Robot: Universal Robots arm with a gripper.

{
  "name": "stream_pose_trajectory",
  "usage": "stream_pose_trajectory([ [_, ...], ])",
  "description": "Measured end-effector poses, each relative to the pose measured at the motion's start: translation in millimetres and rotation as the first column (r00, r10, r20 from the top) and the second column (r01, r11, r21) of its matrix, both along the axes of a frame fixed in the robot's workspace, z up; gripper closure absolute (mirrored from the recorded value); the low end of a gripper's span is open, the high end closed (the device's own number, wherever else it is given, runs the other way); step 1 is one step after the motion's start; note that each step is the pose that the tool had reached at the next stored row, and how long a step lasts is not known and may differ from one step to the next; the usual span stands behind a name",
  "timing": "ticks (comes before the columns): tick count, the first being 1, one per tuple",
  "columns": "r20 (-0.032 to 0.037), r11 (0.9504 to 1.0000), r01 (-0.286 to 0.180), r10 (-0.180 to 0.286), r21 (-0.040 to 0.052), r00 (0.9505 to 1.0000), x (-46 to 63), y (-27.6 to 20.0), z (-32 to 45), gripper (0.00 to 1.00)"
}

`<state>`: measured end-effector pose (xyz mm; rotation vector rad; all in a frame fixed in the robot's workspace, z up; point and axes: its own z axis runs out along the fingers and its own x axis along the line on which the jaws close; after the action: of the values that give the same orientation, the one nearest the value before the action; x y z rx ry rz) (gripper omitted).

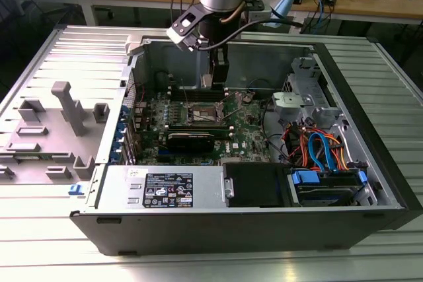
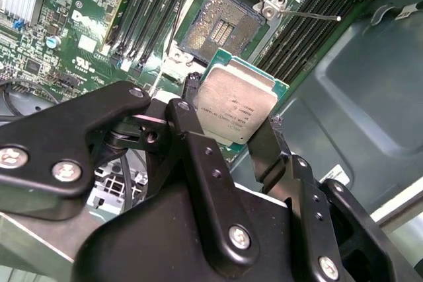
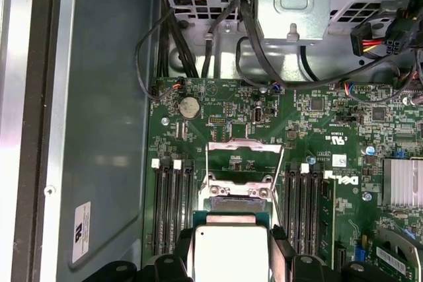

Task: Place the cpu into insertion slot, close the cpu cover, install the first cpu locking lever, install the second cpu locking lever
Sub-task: 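Place the cpu into insertion slot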

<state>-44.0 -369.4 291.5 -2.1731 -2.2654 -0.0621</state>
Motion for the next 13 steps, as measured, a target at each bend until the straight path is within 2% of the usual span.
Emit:
stream_pose_trajectory([
  [4,0.0001,1.0000,0.010,-0.010,0.0000,1.0000,-0.1,0.0,-5.5,0.46],
  [10,0.0000,1.0000,0.007,-0.007,0.0000,1.0000,-0.8,0.0,-18.7,0.46],
  [13,0.0001,1.0000,0.001,-0.001,0.0000,1.0000,-1.6,-0.4,-29.1,0.46],
])
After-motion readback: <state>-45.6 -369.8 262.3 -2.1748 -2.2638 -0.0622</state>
